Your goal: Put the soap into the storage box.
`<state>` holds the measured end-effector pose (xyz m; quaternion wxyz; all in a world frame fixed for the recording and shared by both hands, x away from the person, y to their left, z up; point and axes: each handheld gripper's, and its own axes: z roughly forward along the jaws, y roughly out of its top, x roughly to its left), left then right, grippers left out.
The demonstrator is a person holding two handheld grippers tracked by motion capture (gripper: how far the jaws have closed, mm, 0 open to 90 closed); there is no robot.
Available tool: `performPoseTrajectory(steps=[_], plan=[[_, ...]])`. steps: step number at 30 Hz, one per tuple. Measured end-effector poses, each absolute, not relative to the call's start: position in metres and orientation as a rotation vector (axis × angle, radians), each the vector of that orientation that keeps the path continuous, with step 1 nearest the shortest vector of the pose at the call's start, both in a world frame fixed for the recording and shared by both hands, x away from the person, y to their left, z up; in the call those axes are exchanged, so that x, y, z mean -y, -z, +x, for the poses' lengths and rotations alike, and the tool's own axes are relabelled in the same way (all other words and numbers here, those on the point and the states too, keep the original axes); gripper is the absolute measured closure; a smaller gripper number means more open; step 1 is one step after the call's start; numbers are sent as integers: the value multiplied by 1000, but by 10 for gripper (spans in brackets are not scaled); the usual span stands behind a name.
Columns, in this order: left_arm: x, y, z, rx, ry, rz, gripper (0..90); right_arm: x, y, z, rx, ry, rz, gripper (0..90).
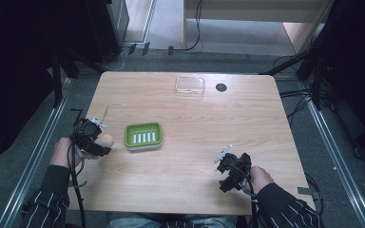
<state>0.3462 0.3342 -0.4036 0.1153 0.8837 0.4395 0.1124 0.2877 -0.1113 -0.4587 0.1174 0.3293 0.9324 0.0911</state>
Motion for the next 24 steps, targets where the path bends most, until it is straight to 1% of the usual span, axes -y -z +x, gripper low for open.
performPoseTrajectory(steps=[24], plan=[[-312, 394, 357, -1170, -356, 2633, 337, 112, 459, 288, -2733, -265, 962, 143]])
